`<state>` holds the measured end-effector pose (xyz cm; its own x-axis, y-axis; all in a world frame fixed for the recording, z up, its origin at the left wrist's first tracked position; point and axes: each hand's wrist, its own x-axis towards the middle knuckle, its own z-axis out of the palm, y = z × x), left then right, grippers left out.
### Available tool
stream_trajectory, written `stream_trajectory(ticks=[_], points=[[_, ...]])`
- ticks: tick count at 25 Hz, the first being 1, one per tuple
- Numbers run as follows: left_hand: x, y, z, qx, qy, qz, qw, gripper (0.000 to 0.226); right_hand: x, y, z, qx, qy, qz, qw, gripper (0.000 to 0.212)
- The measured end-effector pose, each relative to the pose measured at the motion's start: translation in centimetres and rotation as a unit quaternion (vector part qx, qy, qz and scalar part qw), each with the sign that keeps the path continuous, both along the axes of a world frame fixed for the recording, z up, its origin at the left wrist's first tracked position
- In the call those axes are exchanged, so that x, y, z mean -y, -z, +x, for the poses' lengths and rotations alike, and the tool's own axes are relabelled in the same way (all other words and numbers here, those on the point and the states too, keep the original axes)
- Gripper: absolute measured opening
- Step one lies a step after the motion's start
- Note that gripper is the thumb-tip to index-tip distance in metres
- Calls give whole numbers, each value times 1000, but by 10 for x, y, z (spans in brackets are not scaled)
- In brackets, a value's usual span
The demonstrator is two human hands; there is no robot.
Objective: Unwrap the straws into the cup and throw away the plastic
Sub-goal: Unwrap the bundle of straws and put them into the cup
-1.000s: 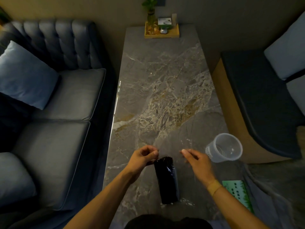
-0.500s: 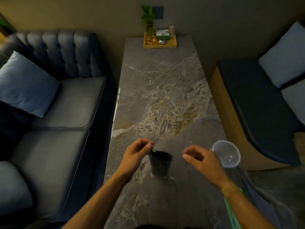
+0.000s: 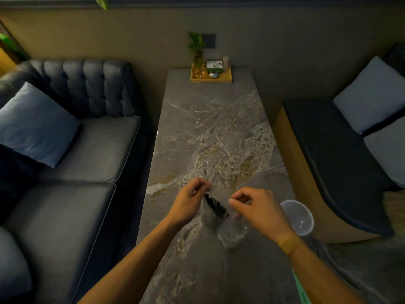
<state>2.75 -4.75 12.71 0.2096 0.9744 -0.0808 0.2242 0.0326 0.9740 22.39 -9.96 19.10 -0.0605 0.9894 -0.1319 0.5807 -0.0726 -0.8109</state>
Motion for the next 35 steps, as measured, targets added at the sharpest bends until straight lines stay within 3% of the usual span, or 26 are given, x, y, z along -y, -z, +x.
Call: stream_trajectory(ticks=[3, 5, 8, 11, 14, 18, 23, 26, 30, 32, 35], points=[[9, -3, 3, -71, -101, 36, 992, 19, -2, 0, -5, -49, 41, -29, 998, 8], [22, -6, 2, -46, -137, 41, 989, 21, -1, 1, -8, -104, 71, -59, 990, 10], [39, -11, 8, 31, -30, -55, 998, 22, 3, 1, -12, -160, 105, -84, 978, 19], [44, -13, 14, 88, -20, -112, 990, 23, 5, 0, -18, -200, 100, -113, 968, 20], [45, -16, 20, 92, -37, -111, 989, 9, 5, 0, -20, -197, 83, -130, 968, 21], [47, -20, 23, 81, -46, -105, 990, 8, 6, 0, -19, -201, 72, -148, 966, 23], [43, -21, 12, 45, -64, -46, 996, 11, 8, 2, -11, -261, 134, -152, 944, 17], [37, -19, -5, 23, -76, -29, 996, 18, 11, 5, 4, -206, 169, -112, 957, 19], [33, -14, -14, 2, -80, 0, 997, 20, 15, 10, 17, -8, 151, -8, 988, 21], [33, -14, -14, 0, -72, 2, 997, 18, 18, 8, 13, 72, 88, 99, 989, 25], [32, -14, -10, 2, -71, 8, 997, 16, 16, -1, 5, 174, -76, 249, 950, 20]])
